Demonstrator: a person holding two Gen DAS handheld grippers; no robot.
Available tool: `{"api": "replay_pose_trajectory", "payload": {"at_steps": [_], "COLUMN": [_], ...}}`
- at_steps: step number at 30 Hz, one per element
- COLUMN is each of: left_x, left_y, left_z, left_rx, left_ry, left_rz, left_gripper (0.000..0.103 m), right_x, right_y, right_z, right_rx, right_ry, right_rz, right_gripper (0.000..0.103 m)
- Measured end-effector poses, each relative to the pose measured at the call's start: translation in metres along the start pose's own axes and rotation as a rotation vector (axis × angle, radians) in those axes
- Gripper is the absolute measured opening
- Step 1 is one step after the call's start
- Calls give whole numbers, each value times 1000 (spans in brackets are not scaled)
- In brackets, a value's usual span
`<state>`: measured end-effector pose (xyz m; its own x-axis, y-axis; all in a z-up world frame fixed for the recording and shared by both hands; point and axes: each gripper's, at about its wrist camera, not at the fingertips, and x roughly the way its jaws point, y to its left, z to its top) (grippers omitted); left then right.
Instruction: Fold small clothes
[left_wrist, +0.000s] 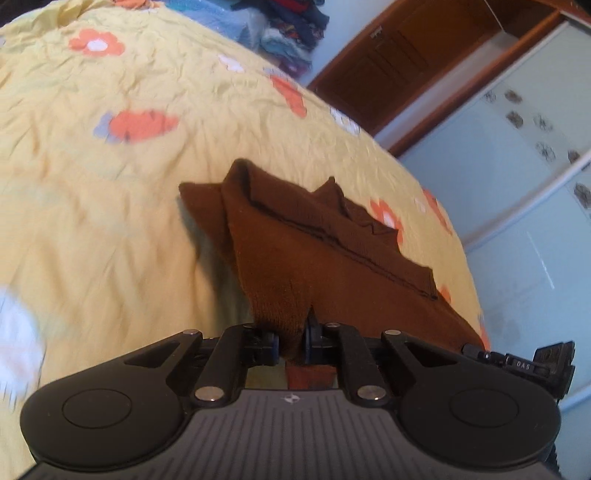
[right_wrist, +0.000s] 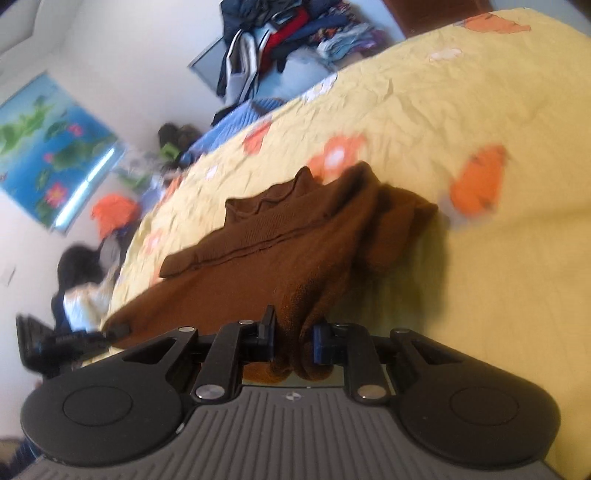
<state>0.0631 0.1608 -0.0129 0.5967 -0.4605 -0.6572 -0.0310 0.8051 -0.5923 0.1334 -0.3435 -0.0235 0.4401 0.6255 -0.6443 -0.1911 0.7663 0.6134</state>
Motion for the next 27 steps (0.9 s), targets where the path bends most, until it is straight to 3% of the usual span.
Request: {"api": "replay_pose_trajectory", "payload": {"at_steps": [5, 7, 9, 11, 12, 13, 14, 16, 20, 23, 24, 25, 26, 27], "left_x": [-10, -16, -31, -44, -44, -41, -33, -3, 49, 62, 63, 65, 67, 68], "left_y": [10, 16, 19, 16, 11, 7, 3, 0, -1, 1, 3, 3, 3, 2], "left_z": [-59, -53, -29, -2, 15, 27, 37, 51, 51, 50, 52, 53, 56, 58], "left_rx": [87, 84, 84, 100, 115, 124, 115, 50, -14, -19, -26, -32, -32, -26], "left_ry": [57, 37, -16, -112, -146, -168, -175, -100, 16, 24, 24, 29, 37, 45], "left_rz": [100, 115, 129, 135, 135, 131, 119, 72, 77, 84, 83, 86, 89, 92], "left_gripper": [17, 23, 26, 46, 77, 89, 89, 88, 78, 78, 71, 56, 47, 29], "right_x": [-28, -32, -45, -61, -63, -61, -53, -27, 35, 57, 59, 59, 59, 58], "right_y": [-14, -24, -33, -37, -37, -36, -34, -29, -28, -30, -28, -27, -26, -26], "right_z": [-65, -73, -62, -41, -29, -15, -2, 19, 37, 29, 26, 26, 26, 26], "right_rx": [56, 132, 198, 248, 266, 281, 288, 291, 303, 308, 309, 312, 312, 311], "right_ry": [64, 62, -9, -128, -166, -186, -188, -148, 10, 64, 62, 64, 63, 61], "right_rz": [-1, -40, -27, 26, 64, 105, 134, 140, 29, -26, -13, -8, -6, -2], "right_gripper": [25, 47, 51, 51, 51, 52, 54, 62, 62, 62, 62, 62, 62, 61]}}
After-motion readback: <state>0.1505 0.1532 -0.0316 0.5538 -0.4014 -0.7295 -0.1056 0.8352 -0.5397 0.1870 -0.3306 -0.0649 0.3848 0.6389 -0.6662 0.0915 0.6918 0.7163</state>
